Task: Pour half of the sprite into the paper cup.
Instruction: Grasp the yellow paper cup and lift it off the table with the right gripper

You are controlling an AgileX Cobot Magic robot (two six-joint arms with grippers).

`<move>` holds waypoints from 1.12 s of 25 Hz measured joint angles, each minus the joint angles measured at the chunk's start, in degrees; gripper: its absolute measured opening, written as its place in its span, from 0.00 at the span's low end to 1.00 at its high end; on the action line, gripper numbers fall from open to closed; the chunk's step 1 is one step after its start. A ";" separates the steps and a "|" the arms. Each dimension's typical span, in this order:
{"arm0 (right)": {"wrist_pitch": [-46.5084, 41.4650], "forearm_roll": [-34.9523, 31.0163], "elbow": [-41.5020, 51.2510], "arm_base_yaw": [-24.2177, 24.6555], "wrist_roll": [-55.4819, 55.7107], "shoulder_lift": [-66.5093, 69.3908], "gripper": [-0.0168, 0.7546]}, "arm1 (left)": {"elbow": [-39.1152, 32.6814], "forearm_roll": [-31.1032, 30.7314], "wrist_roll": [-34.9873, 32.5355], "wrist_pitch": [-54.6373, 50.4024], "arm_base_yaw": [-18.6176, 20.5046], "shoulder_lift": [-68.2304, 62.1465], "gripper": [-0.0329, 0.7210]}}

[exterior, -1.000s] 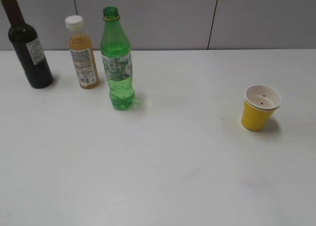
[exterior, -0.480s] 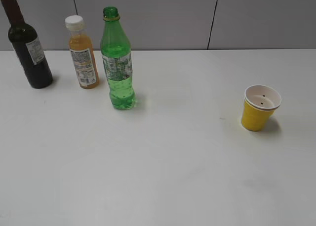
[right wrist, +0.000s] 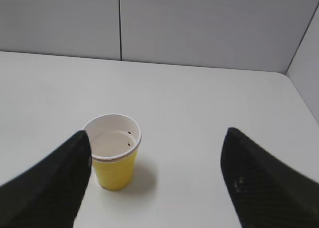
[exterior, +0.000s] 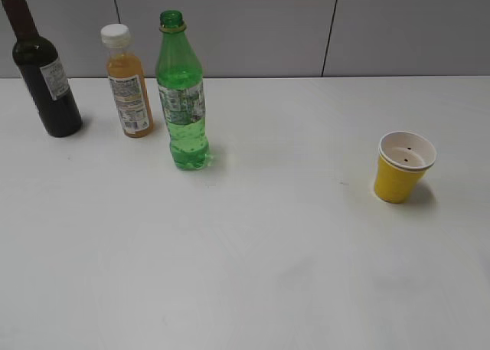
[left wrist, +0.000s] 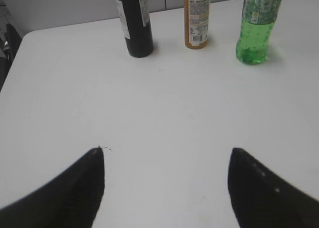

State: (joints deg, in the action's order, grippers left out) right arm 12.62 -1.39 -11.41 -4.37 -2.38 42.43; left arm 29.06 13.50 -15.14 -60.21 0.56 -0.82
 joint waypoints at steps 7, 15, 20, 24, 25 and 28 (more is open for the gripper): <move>12.57 2.50 0.00 0.00 2.77 12.27 0.82 | 0.00 0.00 0.00 0.00 0.00 0.00 0.82; 28.00 13.04 3.54 0.00 10.41 25.23 0.80 | 0.00 0.00 0.00 0.00 0.00 0.00 0.82; 34.90 13.51 3.54 0.00 10.62 33.43 0.80 | 0.00 0.00 0.00 0.00 0.00 0.00 0.82; 38.57 13.61 3.54 0.00 10.32 40.12 0.79 | 0.00 0.00 0.00 0.00 0.00 0.00 0.82; 39.69 13.81 3.54 0.00 10.26 41.79 0.79 | 0.00 0.00 0.00 0.00 0.00 0.00 0.82; 43.49 15.69 3.54 0.00 10.20 46.41 0.79 | 0.00 0.00 0.00 0.00 0.00 0.00 0.82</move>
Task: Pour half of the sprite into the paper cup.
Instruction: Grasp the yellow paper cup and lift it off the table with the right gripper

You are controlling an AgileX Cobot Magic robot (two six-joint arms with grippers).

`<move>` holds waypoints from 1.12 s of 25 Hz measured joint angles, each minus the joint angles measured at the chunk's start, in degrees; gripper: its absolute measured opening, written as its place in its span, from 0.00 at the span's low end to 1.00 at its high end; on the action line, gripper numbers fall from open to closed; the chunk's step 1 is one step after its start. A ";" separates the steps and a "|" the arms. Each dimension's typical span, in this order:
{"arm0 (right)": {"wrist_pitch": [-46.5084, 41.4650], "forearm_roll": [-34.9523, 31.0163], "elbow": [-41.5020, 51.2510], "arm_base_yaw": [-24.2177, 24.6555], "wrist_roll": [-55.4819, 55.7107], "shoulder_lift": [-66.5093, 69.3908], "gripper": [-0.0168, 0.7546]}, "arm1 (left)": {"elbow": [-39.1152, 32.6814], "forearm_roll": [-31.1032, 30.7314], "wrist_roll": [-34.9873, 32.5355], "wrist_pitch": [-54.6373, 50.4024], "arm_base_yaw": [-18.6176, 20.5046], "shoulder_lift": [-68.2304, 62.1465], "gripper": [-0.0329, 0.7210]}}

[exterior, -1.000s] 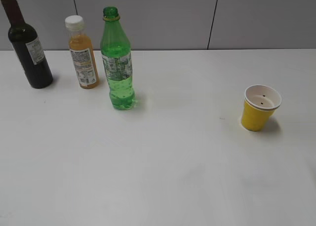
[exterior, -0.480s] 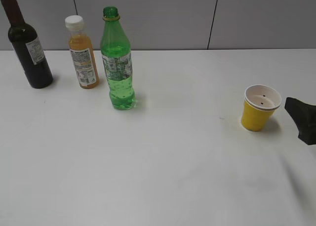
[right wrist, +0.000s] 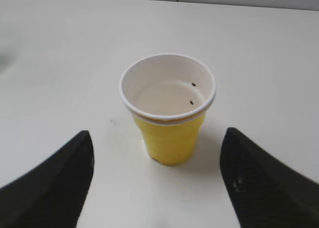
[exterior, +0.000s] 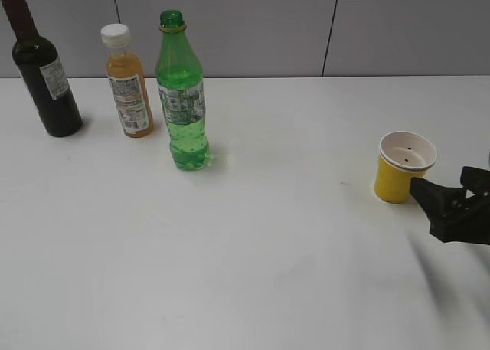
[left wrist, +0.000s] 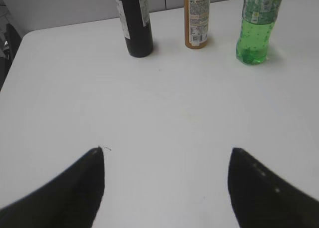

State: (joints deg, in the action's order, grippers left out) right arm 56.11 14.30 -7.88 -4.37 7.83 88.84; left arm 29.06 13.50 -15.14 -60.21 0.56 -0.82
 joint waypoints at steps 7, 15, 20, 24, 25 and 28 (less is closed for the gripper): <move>6.00 0.44 -0.05 0.00 -1.51 8.46 0.79 | 0.00 0.00 0.00 0.00 0.00 0.00 0.82; 7.26 -2.66 -2.24 0.00 -2.71 14.19 0.79 | 0.00 0.00 0.00 0.00 0.00 0.00 0.82; 7.38 -3.21 -4.50 0.00 -2.76 18.60 0.82 | 0.00 0.00 0.00 0.00 0.00 0.00 0.82; 7.38 -2.69 -7.09 -0.33 -2.76 22.01 0.89 | 0.00 0.00 0.00 0.00 0.00 0.00 0.82; 7.38 -2.69 -7.80 -0.57 -2.76 22.55 0.89 | 0.00 0.00 0.00 0.00 0.00 0.00 0.82; 7.38 -3.18 -9.71 -1.73 -2.76 24.43 0.89 | 0.00 0.00 0.00 0.00 0.00 0.00 0.82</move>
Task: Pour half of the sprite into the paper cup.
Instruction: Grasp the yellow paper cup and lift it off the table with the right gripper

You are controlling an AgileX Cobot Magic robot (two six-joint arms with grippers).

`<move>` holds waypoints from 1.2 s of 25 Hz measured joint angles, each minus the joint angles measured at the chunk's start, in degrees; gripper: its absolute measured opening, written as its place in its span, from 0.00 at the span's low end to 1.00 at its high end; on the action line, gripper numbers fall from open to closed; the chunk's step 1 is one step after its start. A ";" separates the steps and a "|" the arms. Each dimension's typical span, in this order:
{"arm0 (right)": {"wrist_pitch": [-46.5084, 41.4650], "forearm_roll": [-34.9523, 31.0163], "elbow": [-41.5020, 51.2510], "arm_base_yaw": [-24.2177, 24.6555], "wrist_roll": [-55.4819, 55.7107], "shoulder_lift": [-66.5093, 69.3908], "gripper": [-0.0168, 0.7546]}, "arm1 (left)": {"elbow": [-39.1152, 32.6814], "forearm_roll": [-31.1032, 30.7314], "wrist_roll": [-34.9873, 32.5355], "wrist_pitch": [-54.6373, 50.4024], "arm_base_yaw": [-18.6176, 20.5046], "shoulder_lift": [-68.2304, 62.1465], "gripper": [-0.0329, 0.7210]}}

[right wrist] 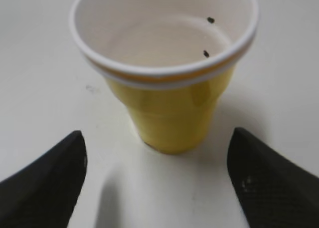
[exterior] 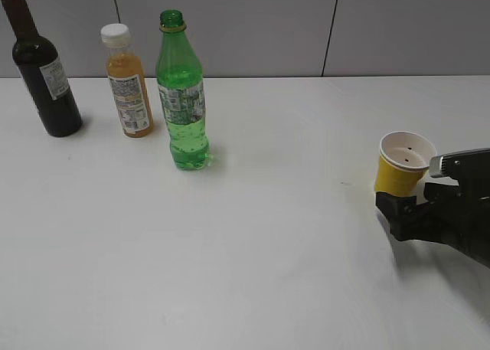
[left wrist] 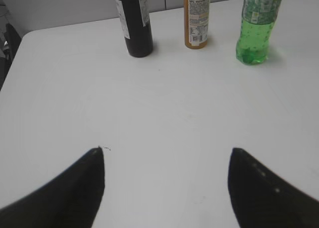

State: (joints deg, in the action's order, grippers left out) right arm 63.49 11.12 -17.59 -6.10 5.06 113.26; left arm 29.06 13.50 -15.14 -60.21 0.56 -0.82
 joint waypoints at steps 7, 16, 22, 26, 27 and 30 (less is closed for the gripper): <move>0.79 -3.54 -3.46 -0.69 -0.11 5.63 0.89 | 0.00 0.00 0.00 0.00 0.00 0.00 0.82; 2.52 -3.63 -8.47 -0.70 -0.39 9.56 0.89 | 0.00 0.00 0.00 0.00 0.00 0.00 0.82; 3.76 -2.39 -11.30 -0.70 -0.72 12.28 0.88 | 0.00 0.00 0.00 0.00 0.00 0.00 0.82; 4.92 -2.13 -11.90 -0.70 -0.96 13.23 0.87 | 0.00 0.00 0.00 0.00 0.00 0.00 0.82; 5.02 -2.13 -11.94 -0.70 -0.96 13.36 0.87 | 0.00 0.00 0.00 0.00 0.00 0.00 0.82; 5.17 -2.13 -11.94 -0.70 -0.96 13.35 0.82 | 0.00 0.00 0.00 0.00 0.00 0.00 0.82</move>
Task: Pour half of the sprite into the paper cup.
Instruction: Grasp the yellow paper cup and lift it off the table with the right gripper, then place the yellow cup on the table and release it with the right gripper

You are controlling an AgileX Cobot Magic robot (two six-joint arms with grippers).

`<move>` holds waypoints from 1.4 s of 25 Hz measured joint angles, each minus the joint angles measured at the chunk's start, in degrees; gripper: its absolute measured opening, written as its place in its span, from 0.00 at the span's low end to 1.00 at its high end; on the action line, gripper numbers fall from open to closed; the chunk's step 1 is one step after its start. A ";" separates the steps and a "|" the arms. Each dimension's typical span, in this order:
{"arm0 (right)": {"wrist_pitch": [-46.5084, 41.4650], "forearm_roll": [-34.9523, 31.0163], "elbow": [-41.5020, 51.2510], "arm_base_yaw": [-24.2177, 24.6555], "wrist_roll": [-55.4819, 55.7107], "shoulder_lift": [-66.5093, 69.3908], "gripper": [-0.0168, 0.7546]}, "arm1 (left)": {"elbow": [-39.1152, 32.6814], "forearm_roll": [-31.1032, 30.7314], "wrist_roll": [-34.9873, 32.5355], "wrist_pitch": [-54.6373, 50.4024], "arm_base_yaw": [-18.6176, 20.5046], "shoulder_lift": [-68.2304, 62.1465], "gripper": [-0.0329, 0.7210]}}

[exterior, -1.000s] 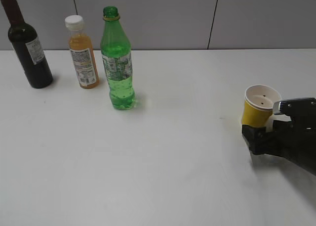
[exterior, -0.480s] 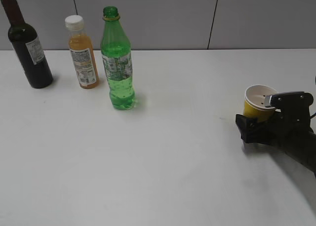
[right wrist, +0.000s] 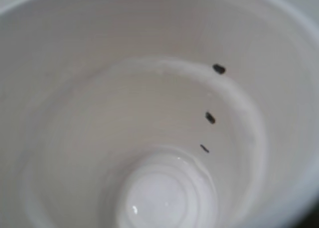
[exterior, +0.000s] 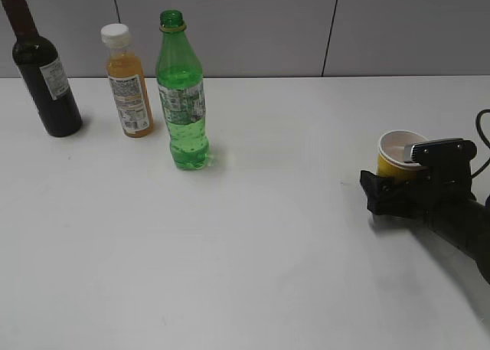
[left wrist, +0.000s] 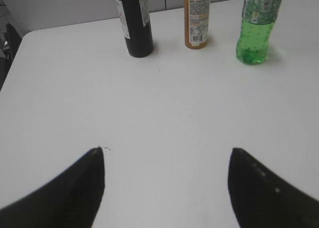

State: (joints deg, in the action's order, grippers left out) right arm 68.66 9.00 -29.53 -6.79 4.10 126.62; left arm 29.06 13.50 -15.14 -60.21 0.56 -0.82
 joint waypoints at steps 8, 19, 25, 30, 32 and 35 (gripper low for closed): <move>1.12 1.96 0.00 0.00 0.00 0.35 0.64 | 0.00 0.00 0.00 0.00 0.00 0.00 0.82; 1.91 2.38 1.38 0.00 0.05 -0.43 0.61 | 0.00 0.00 0.00 0.00 0.00 0.00 0.82; 0.73 3.91 3.33 0.00 -0.26 -3.68 0.60 | 0.00 0.00 0.00 0.00 0.00 0.00 0.82; 0.78 13.80 3.50 0.00 -0.95 -5.20 0.60 | 0.00 0.00 0.00 0.00 0.00 0.00 0.82; 0.78 20.04 3.50 0.00 -1.87 -5.27 0.60 | 0.00 0.00 0.00 0.00 0.00 0.00 0.82; 0.78 29.71 2.92 0.00 -2.26 -5.27 0.60 | 0.00 0.00 0.00 0.00 0.00 0.00 0.82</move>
State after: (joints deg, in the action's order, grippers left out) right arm 69.44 38.71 -26.61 -6.79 1.84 121.35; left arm 29.06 13.50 -15.14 -60.21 0.56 -0.82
